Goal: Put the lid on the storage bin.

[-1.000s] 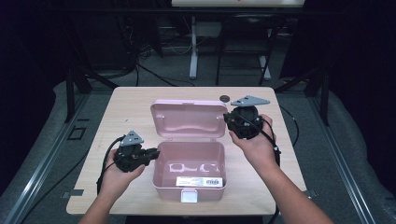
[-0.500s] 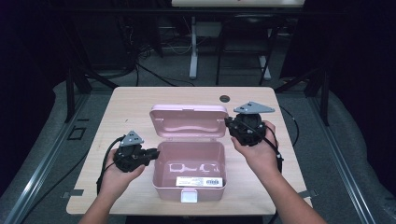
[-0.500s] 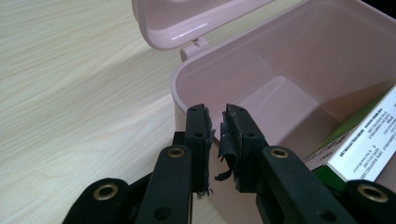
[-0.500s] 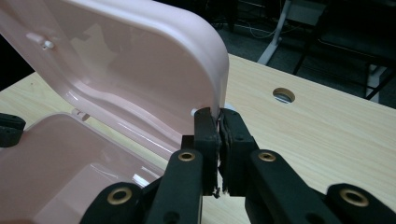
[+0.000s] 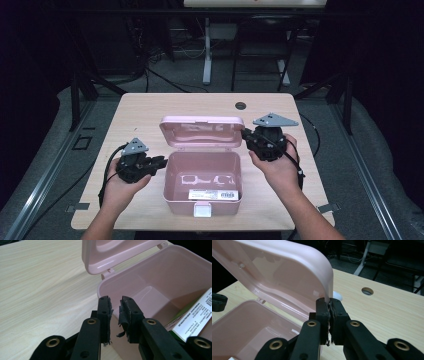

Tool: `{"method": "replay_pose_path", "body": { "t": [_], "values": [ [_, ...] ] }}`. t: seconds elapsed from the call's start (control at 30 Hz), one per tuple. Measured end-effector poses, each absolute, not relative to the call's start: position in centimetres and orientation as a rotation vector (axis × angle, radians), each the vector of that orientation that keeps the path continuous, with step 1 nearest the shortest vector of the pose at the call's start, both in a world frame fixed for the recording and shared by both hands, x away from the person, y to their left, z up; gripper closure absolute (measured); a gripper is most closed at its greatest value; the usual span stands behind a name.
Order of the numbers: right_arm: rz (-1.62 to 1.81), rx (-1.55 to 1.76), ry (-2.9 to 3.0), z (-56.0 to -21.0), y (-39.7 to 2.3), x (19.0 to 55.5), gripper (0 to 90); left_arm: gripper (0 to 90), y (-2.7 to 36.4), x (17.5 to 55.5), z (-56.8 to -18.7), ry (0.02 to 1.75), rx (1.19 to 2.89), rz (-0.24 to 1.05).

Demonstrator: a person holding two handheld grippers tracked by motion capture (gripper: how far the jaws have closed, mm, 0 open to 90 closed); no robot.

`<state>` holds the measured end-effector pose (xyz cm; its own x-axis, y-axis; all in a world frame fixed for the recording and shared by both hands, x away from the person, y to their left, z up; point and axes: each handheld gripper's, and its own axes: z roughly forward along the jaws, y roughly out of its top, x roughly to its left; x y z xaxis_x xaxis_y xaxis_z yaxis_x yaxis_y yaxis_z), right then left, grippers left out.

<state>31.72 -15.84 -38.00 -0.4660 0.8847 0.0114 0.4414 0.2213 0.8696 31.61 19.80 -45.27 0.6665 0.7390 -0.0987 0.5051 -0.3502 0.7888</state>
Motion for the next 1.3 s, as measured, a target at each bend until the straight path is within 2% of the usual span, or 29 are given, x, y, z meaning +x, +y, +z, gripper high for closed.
{"method": "replay_pose_path", "body": {
  "t": [0.6, 1.3],
  "values": [
    [1.203, 1.201, 2.0, -38.6, -15.9, 30.3, 84.9, 71.3, 20.5, 30.5, -43.1, 0.938, 1.966, 0.41],
    [1.211, 1.159, 2.012, -39.5, -16.1, 28.5, 82.5, 73.3, 20.3, 28.5, -40.5, 0.873, 1.912, 0.478]
  ]
}}
